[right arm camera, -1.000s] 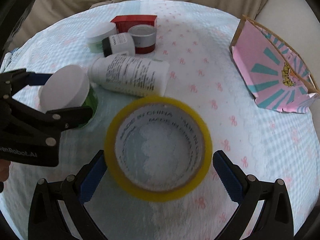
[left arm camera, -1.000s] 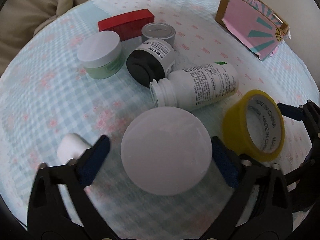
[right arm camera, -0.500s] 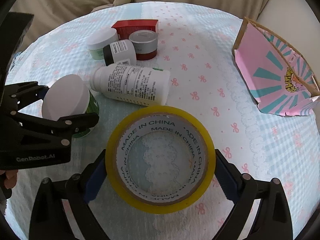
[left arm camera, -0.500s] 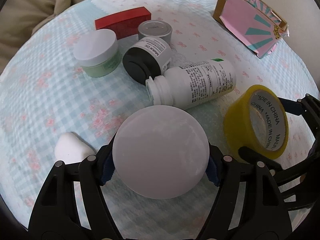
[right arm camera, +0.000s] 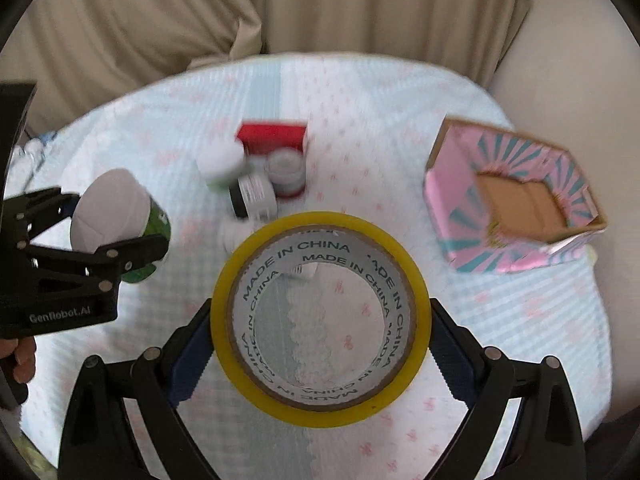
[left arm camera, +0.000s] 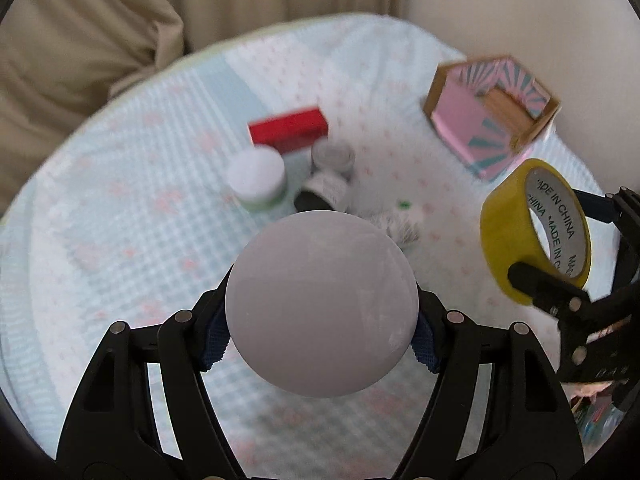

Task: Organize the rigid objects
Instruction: 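Close the left tool on the white-lidded jar while the right tool grips the tape roll, then lower the jar into the box with the left tool while the right tool lowers the tape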

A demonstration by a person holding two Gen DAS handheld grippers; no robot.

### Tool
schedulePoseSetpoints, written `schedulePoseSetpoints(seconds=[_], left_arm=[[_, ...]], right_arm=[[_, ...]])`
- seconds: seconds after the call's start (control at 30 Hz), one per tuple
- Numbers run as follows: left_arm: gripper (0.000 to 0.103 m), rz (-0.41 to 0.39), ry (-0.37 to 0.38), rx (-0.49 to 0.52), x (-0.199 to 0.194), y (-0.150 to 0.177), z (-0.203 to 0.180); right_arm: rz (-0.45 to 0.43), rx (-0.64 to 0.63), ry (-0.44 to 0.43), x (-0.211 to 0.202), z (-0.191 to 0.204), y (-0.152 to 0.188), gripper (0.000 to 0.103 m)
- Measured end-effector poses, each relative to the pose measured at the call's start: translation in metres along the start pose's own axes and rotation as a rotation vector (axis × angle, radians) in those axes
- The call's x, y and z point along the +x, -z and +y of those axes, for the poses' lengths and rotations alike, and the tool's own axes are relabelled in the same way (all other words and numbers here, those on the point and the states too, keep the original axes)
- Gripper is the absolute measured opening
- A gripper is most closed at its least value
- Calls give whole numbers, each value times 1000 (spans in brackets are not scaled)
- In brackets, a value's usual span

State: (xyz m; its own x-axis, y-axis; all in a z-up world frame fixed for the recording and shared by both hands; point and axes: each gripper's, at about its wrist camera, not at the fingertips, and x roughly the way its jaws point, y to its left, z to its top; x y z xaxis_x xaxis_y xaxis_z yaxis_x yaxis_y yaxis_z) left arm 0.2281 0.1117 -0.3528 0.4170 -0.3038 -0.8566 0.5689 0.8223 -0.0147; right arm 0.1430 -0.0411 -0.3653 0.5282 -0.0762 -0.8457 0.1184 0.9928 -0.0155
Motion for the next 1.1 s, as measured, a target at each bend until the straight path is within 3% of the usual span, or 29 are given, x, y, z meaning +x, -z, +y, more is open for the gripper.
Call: schedulePoseSetpoints(seconds=[0.3, 0.6, 0.8, 1.1], left_arm=[[69, -88, 17, -36, -109, -48, -26], [69, -178, 14, -43, -155, -114, -101], [69, -186, -21, -61, -139, -161, -173], [69, -92, -27, -149, -34, -242, -258]], right_arm=[[-55, 38, 12, -105, -29, -51, 95], [-71, 48, -21, -157, -108, -95, 95], [-68, -5, -44, -159, -193, -128, 95], [-8, -62, -103, -96, -321, -173, 95]])
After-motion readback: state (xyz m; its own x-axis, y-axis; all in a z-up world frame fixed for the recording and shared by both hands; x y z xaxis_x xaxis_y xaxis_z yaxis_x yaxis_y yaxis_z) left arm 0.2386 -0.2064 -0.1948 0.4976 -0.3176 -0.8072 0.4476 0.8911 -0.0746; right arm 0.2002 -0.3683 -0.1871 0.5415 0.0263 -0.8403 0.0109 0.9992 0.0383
